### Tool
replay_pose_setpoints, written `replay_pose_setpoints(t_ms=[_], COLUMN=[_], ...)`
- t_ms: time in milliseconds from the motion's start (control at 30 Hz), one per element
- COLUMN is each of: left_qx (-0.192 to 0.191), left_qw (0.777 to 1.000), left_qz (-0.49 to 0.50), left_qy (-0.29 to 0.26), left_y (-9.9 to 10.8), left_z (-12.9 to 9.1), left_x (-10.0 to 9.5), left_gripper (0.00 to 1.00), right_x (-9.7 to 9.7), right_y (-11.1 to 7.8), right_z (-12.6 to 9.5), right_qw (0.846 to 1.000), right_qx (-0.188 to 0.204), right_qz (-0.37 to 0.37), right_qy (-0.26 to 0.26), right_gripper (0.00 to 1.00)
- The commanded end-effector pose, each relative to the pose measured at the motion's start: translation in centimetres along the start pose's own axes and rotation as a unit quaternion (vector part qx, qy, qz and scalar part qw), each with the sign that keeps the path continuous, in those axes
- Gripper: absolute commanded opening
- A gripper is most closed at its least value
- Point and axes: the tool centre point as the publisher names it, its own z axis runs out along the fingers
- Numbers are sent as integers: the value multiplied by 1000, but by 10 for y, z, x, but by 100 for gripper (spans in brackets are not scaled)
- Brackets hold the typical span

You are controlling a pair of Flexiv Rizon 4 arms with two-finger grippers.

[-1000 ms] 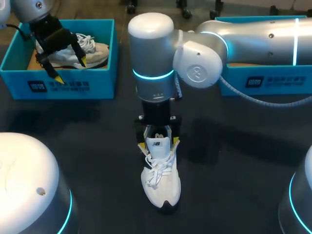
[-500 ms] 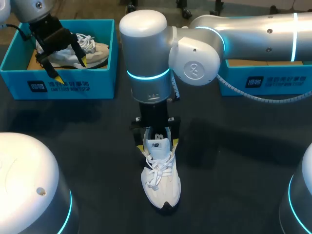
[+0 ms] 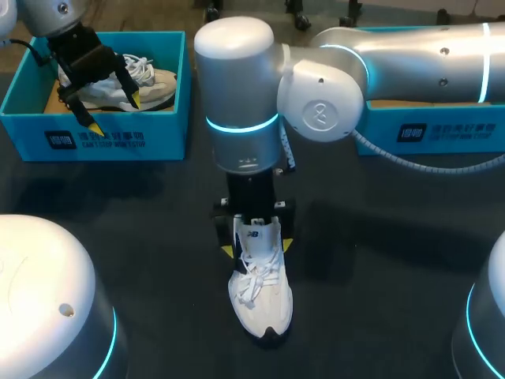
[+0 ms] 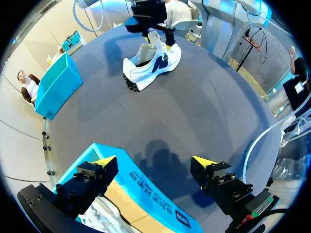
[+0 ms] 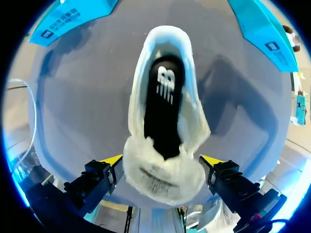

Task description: Take the shoe out of the shoebox, open the shoe tongue, remove and reinsert the insole, then place the shoe into the shoebox

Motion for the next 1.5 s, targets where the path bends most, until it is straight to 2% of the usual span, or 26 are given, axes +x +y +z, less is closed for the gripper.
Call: replay_pose_setpoints(t_ms=[33,167,300,333,367,433,500,533,800,1033,1233,1367,1500], left_qx=[-1,-1,-1,-1,-1,-1,-1,-1,-1,-1,-1,-1,-1], left_qw=[1000,1000,1000,1000,1000,1000,1000,1000,1000,1000,1000,1000,1000], left_qz=[0,0,0,0,0,0,0,0,0,0,0,0,0], left_qy=[2,2,2,2,2,2,2,2,2,2,2,2,2], left_y=[1,1,1,1,1,1,1,1,1,1,1,1,1], left_z=[0,0,0,0,0,0,0,0,0,0,0,0,0], left_x=[-1,-1,-1,-1,-1,-1,-1,-1,-1,-1,-1,-1,-1], left_gripper=[100,100,100,100,100,100,100,100,100,100,100,100,100], right_x=[-4,-2,-1,1,4,7,10,11,15,13,3,-5,-8], right_y=[-22,-42,-51,-50,-48,-45,-42,-41,-33,-41,-25,-7,7], right_z=[-9,-14,-17,-18,-19,-21,-22,-23,-21,-22,-16,-10,-7], right_qw=[1000,1000,1000,1000,1000,1000,1000,1000,1000,1000,1000,999,999], right_qx=[-2,6,4,0,0,-4,-8,-8,-9,-12,-22,-32,-36], right_qz=[6,23,23,17,13,8,4,4,2,-1,-11,-20,-28], right_qy=[9,9,14,12,10,9,9,8,5,1,-2,-2,0], right_gripper=[100,100,100,93,78,76,61,50,44,46,43,34,31])
